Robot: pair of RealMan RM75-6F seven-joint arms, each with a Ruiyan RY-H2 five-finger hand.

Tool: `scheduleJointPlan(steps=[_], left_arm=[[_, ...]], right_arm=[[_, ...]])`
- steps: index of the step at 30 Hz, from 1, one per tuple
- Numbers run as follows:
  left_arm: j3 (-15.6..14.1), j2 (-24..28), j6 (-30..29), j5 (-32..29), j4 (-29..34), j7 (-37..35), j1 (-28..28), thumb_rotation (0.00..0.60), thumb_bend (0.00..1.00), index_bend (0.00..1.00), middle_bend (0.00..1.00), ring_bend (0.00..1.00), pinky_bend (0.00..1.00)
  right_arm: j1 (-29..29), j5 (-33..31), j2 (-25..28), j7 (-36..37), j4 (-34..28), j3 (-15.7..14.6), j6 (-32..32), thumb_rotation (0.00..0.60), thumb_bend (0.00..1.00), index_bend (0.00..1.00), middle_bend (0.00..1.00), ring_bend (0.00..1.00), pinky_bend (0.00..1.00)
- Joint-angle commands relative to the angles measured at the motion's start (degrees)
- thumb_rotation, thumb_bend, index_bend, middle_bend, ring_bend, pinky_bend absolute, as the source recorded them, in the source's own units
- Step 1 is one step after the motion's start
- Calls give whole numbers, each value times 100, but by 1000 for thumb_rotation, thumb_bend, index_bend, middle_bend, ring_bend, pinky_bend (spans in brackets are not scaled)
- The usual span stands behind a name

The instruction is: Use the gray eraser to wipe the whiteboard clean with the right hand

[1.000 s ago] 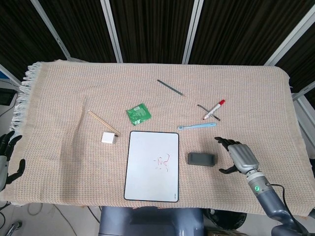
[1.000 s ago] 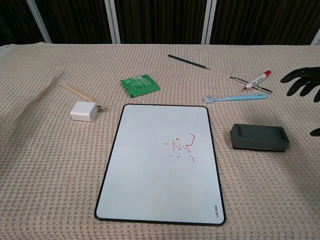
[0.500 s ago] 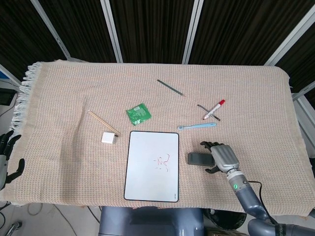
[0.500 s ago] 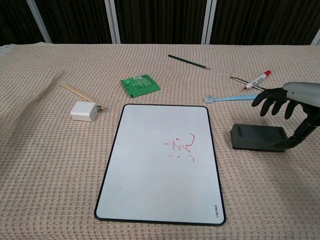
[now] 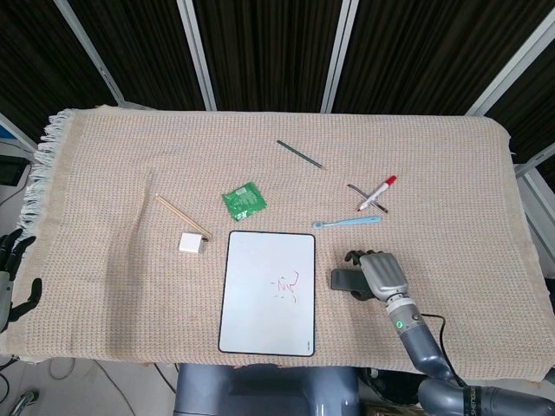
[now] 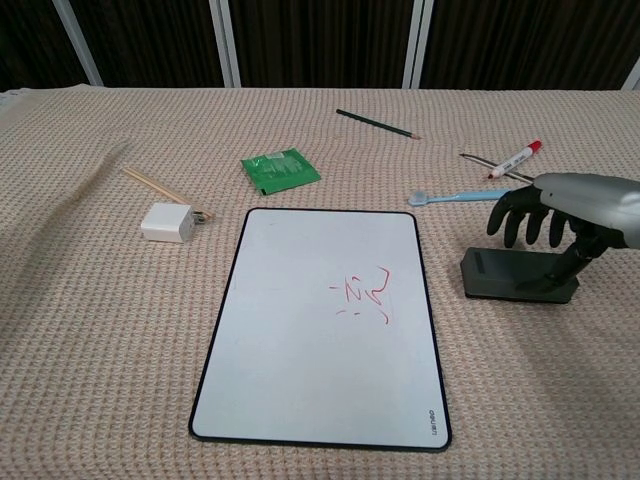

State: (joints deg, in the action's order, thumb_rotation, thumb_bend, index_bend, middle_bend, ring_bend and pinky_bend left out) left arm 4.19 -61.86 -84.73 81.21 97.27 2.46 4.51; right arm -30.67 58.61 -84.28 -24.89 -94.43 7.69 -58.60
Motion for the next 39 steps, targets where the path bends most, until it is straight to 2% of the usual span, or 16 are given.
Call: scheduleJointPlan(steps=[1,10,17,26,39], left_arm=[[1,6,-1,-3,1,-10,-2,600,459,119,9,0,0],[5,19,-13,-7,1,-26,-9,600,460,121,9,0,0],[8,11,-25,1,4,-30,-11,600,460,125,9,0,0],[18,-2,-73,35,-18,-58,-19,600,461,129,9,0,0],[25,-5,-92,31,-2,-73,-27,600,462,130,9,0,0]], right_arm=[[-27,-21,-55,-56,27,-18,-15,600,268,377,405,393,438],[-68,-70,-183,-105,122,-43,-42,600,284,396,423,407,448],[-112,-130,-206,-139,153,-68,5,600,382,411,450,428,467],[-173,-136,-162,-132,80,-69,52,600,406,444,495,462,506],[-543,-11,-216,-99,-171,365,54,600,406,449,495,464,506]])
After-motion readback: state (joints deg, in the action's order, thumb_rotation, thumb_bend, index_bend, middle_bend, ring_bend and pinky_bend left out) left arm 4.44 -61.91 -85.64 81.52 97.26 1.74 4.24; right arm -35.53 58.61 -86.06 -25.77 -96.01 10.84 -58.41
